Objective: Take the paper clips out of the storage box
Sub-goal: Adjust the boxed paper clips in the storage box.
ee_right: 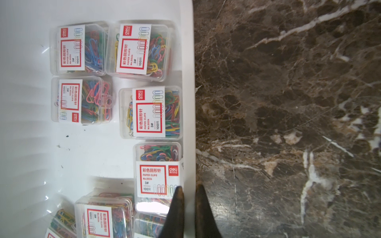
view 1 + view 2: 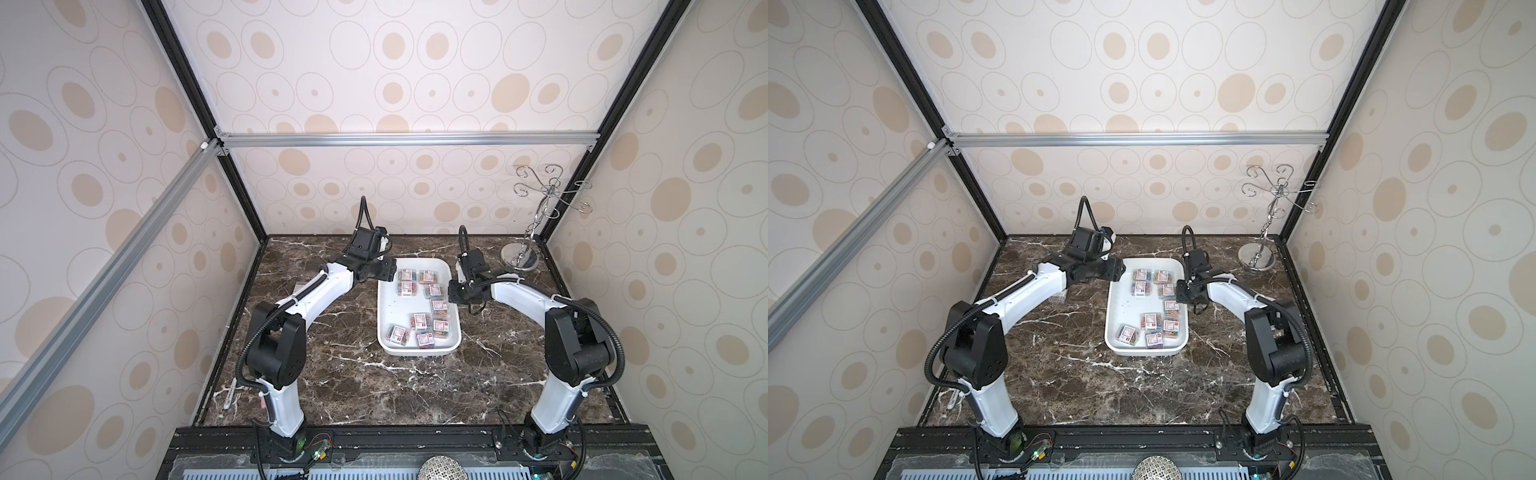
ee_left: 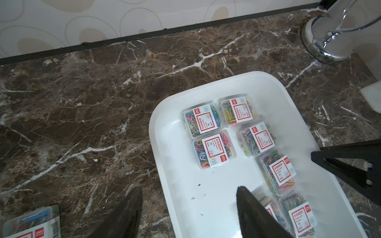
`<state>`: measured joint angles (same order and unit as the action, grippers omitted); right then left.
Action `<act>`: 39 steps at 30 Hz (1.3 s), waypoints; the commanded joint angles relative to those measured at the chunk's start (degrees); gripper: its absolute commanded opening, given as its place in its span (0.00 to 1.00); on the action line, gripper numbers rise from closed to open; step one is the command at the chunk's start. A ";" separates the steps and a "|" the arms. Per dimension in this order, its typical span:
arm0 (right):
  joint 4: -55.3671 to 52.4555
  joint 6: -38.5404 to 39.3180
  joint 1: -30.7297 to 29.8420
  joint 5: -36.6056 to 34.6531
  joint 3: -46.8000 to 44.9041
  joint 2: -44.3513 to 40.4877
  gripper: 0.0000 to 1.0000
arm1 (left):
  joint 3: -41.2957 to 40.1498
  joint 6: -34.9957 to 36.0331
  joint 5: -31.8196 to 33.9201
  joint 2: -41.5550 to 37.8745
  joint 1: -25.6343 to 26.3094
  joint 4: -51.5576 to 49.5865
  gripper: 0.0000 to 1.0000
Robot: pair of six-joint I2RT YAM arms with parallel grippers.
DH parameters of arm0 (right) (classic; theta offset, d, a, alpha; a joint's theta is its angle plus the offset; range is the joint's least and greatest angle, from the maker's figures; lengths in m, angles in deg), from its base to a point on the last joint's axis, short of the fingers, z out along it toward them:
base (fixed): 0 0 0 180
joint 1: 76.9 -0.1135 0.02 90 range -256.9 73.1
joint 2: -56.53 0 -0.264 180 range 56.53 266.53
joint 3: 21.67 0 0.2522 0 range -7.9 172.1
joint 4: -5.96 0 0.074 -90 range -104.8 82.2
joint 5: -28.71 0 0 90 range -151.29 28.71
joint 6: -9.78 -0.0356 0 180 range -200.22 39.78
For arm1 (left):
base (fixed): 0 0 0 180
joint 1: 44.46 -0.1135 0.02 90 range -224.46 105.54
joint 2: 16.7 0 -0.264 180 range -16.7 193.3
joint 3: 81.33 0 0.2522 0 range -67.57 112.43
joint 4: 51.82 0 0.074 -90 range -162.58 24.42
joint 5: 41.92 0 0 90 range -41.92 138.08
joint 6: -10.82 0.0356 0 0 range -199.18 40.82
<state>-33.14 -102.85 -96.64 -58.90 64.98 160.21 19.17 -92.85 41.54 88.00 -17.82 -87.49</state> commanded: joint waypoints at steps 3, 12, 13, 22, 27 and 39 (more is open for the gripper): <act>-0.27 1.10 0.81 -0.64 -0.60 1.80 0.00 | 5.95 -0.12 -0.28 4.36 2.56 -1.91 0.73; -0.18 1.36 0.83 -0.03 -1.50 1.51 0.00 | 13.99 -1.62 4.72 13.48 6.48 -5.77 0.75; -0.22 1.45 0.84 0.02 -1.73 1.36 0.00 | 15.05 -1.60 5.03 14.54 6.74 -6.59 0.75; 0.28 1.10 0.84 -0.06 -2.81 0.93 0.00 | 21.11 -0.65 3.52 22.52 7.21 -10.74 0.76; 0.15 1.01 0.83 -0.13 -3.18 0.72 0.00 | 22.40 -0.28 3.58 24.72 6.86 -10.94 0.77; 0.03 0.71 0.85 -1.02 -4.32 -0.30 0.00 | 23.50 0.49 -1.72 27.22 4.30 -11.03 0.78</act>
<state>-30.65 -102.72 -96.32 -58.26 62.73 159.05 40.75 -93.40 41.67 114.47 -12.58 -97.50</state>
